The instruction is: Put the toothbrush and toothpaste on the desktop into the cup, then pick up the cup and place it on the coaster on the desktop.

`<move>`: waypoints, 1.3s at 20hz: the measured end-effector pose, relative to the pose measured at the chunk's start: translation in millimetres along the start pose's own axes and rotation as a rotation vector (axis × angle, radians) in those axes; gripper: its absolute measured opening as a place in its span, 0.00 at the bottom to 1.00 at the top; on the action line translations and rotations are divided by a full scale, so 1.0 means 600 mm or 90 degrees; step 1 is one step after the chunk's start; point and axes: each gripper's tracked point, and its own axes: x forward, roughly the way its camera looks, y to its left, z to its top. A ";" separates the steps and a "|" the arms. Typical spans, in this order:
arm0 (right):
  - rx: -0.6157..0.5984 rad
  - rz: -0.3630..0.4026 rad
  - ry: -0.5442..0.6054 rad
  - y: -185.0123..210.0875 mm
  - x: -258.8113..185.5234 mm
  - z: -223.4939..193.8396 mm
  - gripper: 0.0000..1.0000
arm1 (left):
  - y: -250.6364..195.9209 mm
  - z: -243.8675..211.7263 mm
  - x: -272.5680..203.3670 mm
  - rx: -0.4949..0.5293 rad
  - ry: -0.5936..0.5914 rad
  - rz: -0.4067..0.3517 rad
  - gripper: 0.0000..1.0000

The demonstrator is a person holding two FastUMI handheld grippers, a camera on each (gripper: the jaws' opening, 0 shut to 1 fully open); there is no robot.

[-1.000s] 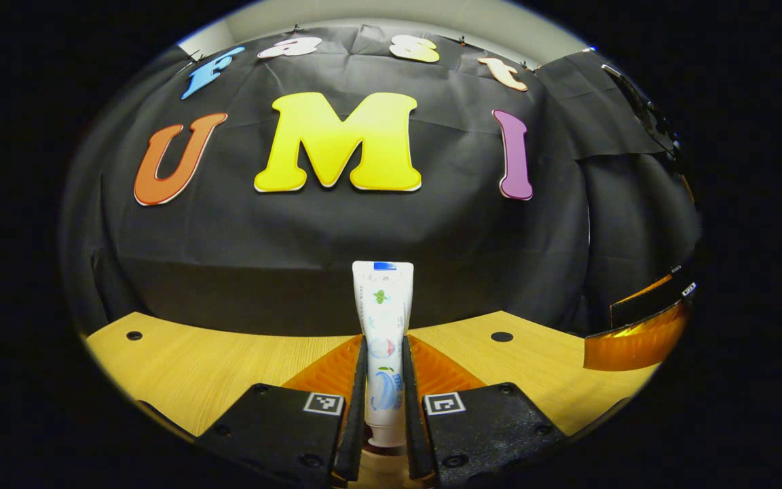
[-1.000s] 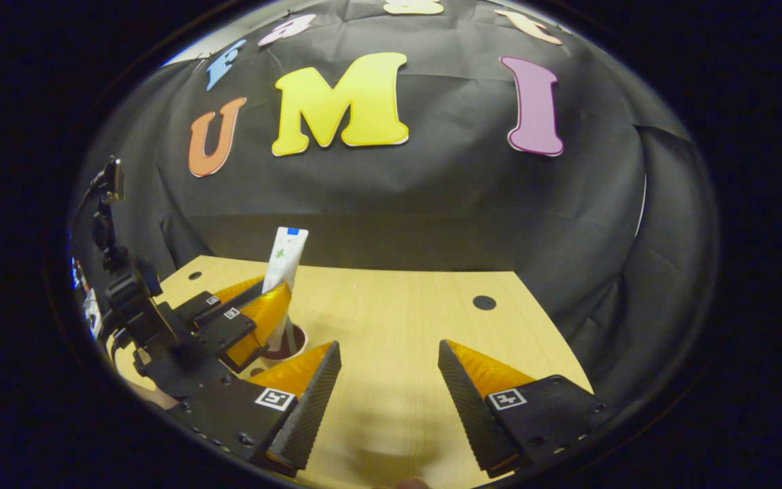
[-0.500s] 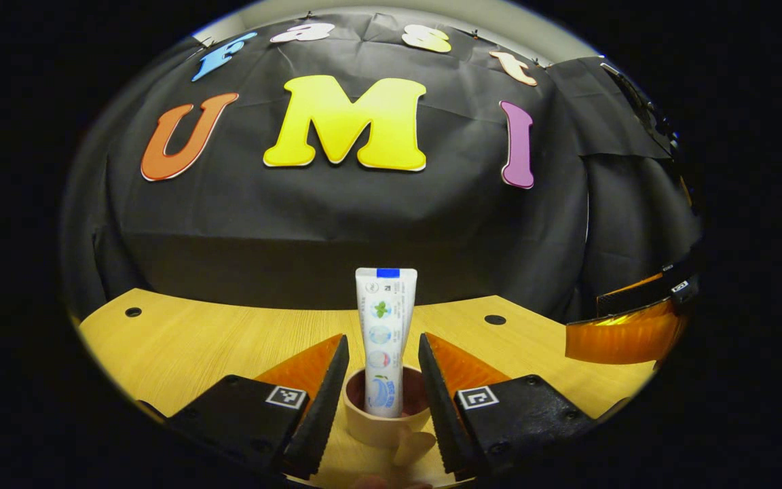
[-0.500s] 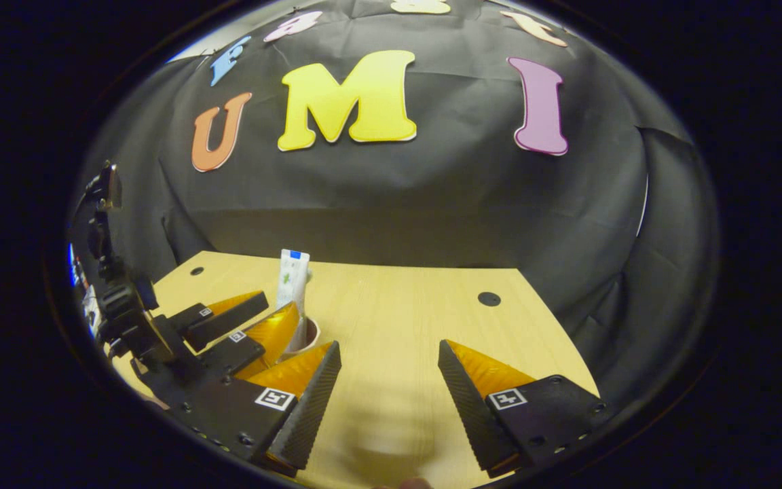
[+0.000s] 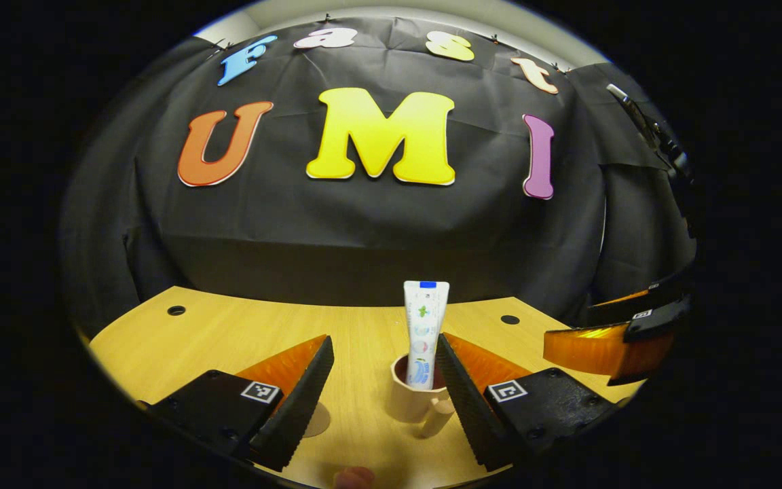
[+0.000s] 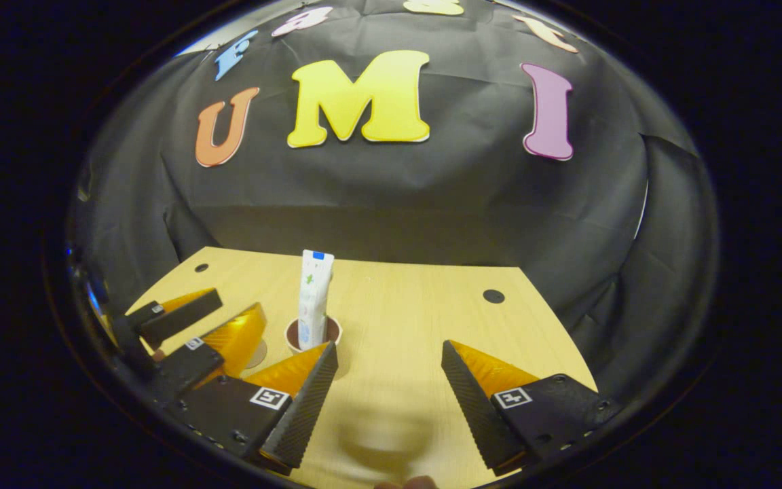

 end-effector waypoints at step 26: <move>-0.028 0.019 0.351 0.162 0.103 -0.088 0.94 | 0.299 0.067 -0.266 -0.026 0.063 0.191 0.95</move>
